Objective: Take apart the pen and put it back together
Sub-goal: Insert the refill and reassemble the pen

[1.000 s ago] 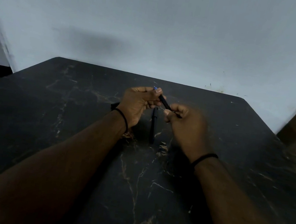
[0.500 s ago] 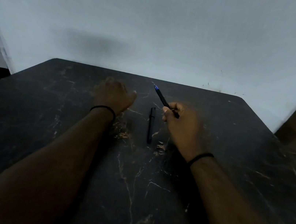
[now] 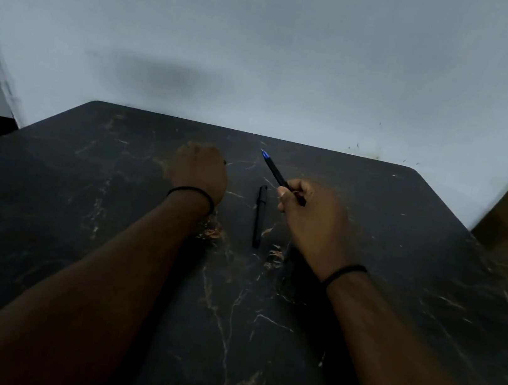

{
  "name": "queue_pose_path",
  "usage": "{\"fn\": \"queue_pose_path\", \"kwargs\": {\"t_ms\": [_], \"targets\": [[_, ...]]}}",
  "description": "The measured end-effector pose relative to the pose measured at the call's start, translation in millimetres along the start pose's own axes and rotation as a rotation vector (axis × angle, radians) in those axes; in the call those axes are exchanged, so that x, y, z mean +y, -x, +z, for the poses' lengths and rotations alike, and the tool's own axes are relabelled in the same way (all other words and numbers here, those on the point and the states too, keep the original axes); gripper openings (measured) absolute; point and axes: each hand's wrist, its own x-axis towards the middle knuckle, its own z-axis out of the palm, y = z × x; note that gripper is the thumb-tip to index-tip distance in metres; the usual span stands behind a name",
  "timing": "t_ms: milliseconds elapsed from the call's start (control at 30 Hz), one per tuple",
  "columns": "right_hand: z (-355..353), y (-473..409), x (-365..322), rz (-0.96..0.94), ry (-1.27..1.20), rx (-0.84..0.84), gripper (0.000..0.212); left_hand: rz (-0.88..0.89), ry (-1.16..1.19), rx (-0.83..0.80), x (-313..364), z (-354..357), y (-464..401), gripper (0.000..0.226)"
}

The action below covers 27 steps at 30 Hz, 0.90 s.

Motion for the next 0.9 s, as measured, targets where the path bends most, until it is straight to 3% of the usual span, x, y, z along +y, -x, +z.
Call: {"fn": "queue_pose_path", "kwargs": {"t_ms": [133, 300, 433, 567, 900], "targets": [[2, 0, 3, -0.002, -0.020, 0.019, 0.034, 0.000, 0.421, 0.087, 6, 4, -1, 0.025], [4, -1, 3, -0.026, -0.009, 0.023, 0.032, -0.192, 1.292, -0.083, 13, 8, 0, 0.029], [9, -3, 4, -0.038, -0.074, -0.023, 0.016, -0.302, 1.692, -0.259, 14, 9, 6, 0.010], [10, -4, 6, -0.064, -0.057, -0.002, 0.008, -0.320, 1.822, -0.304, 13, 10, 5, 0.017], [8, -1, 3, -0.082, -0.034, 0.003, 0.010, -0.329, 1.821, -0.370, 12, 13, 7, 0.016]]}}
